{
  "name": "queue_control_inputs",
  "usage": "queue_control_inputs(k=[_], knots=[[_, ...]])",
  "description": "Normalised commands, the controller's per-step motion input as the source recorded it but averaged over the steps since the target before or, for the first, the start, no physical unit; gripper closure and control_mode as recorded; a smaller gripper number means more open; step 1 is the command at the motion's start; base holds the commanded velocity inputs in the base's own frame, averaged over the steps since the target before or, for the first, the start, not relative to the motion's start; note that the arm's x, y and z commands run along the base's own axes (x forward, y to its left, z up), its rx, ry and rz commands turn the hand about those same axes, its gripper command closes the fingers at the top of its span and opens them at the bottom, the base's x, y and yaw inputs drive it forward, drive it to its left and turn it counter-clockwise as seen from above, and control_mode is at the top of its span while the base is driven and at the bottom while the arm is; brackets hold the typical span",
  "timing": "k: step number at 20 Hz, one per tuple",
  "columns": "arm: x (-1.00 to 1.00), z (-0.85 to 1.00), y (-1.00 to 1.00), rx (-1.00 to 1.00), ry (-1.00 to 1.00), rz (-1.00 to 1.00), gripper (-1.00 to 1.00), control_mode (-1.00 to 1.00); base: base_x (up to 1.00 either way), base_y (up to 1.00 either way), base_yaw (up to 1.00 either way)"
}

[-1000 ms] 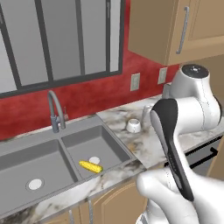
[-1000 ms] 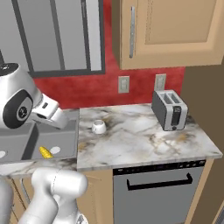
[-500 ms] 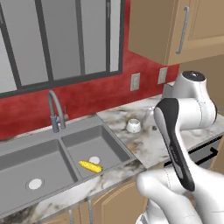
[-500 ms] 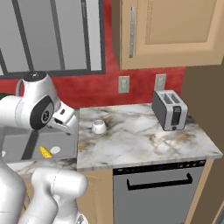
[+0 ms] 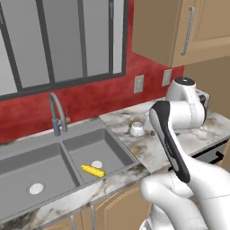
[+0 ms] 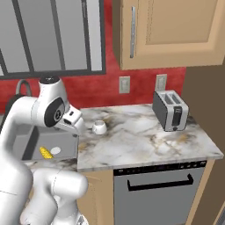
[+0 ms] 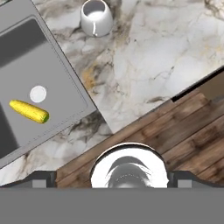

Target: Clear the mugs and bowl far away from the sink.

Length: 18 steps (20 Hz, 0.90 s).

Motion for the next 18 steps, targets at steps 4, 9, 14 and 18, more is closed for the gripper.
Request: queue_control_inputs(k=[4, 9, 14, 18], knots=[[0.33, -0.27, -0.01, 0.02, 0.05, 0.0, -1.0, -1.0, 0.0, 0.0, 0.0], [0.33, -0.18, 0.0, 0.0, 0.05, 0.0, -1.0, -1.0, 0.0, 0.0, 0.0], [0.24, -0.15, 0.0, 0.0, 0.0, 0.01, -1.0, -1.0, 0.0, 0.0, 0.0], [0.33, -0.04, 0.0, 0.0, 0.0, 0.03, -1.0, -1.0, 0.0, 0.0, 0.0]])
